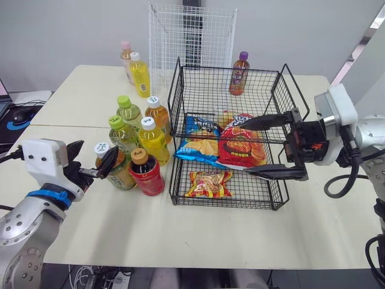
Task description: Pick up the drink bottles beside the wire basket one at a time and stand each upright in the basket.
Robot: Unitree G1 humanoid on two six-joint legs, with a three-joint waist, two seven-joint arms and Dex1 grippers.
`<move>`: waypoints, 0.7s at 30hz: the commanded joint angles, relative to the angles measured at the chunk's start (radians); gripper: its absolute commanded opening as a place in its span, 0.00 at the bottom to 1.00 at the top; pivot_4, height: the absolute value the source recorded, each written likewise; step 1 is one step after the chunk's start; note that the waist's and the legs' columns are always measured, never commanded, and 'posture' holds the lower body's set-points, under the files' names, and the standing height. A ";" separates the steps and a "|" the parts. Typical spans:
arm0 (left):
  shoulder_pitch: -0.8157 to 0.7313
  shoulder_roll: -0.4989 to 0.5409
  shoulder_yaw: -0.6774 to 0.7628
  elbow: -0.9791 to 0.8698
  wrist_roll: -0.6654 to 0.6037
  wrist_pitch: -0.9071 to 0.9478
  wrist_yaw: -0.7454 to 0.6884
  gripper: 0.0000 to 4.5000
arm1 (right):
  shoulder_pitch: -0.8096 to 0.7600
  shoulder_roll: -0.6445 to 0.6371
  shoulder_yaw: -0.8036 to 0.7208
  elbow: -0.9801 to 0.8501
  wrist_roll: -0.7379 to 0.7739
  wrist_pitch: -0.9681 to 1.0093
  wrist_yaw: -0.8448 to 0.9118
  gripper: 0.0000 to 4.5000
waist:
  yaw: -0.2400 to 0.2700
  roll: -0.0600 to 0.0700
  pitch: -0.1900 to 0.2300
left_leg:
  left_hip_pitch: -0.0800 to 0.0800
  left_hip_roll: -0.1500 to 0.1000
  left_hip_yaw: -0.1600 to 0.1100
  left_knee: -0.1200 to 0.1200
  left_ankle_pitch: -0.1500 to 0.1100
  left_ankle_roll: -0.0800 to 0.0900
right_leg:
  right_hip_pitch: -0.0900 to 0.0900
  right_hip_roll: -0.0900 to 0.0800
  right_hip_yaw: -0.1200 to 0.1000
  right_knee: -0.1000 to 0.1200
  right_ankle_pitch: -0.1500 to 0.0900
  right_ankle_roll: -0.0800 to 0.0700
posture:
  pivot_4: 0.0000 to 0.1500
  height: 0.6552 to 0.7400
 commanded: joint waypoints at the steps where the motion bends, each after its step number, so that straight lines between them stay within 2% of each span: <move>1: -0.027 0.000 -0.039 -0.006 0.040 -0.015 0.012 1.00 | -0.017 -0.012 -0.037 -0.029 0.020 0.006 -0.005 1.00 | 0.000 0.000 0.000 | 0.000 0.000 0.000 0.000 0.000 0.000 | 0.000 0.000 0.000 0.000 0.000 0.000 | 1.00 0.95; 6: -0.041 -0.009 -0.065 -0.011 0.064 -0.007 0.022 1.00 | -0.018 -0.015 -0.040 -0.034 0.020 0.015 -0.005 1.00 | 0.000 0.000 0.000 | 0.000 0.000 0.000 0.000 0.000 0.000 | 0.000 0.000 0.000 0.000 0.000 0.000 | 1.00 0.95; 9: -0.042 -0.014 -0.079 -0.010 0.079 -0.007 0.024 0.87 | -0.021 -0.015 -0.040 -0.034 0.019 0.019 -0.005 1.00 | 0.000 0.000 0.000 | 0.000 0.000 0.000 0.000 0.000 0.000 | 0.000 0.000 0.000 0.000 0.000 0.000 | 1.00 0.95; 11: -0.045 -0.019 -0.084 -0.007 0.082 -0.004 0.024 0.71 | -0.024 -0.015 -0.040 -0.033 0.021 0.021 -0.006 1.00 | 0.000 0.000 0.000 | 0.000 0.000 0.000 0.000 0.000 0.000 | 0.000 0.000 0.000 0.000 0.000 0.000 | 1.00 0.95; 12: -0.045 -0.021 -0.085 -0.006 0.082 -0.003 0.024 0.68 | -0.025 -0.014 -0.040 -0.032 0.021 0.022 -0.006 1.00 | 0.000 0.000 0.000 | 0.000 0.000 0.000 0.000 0.000 0.000 | 0.000 0.000 0.000 0.000 0.000 0.000 | 1.00 0.95; 18: -0.033 -0.036 -0.077 -0.010 0.081 -0.002 0.020 0.31 | -0.028 -0.012 -0.043 -0.031 0.018 0.022 -0.008 1.00 | 0.000 0.000 0.000 | 0.000 0.000 0.000 0.000 0.000 0.000 | 0.000 0.000 0.000 0.000 0.000 0.000 | 1.00 0.95; 21: -0.021 -0.033 -0.049 -0.016 0.074 -0.007 0.011 0.31 | -0.026 -0.010 -0.046 -0.031 0.015 0.018 -0.011 1.00 | 0.000 0.000 0.000 | 0.000 0.000 0.000 0.000 0.000 0.000 | 0.000 0.000 0.000 0.000 0.000 0.000 | 1.00 0.95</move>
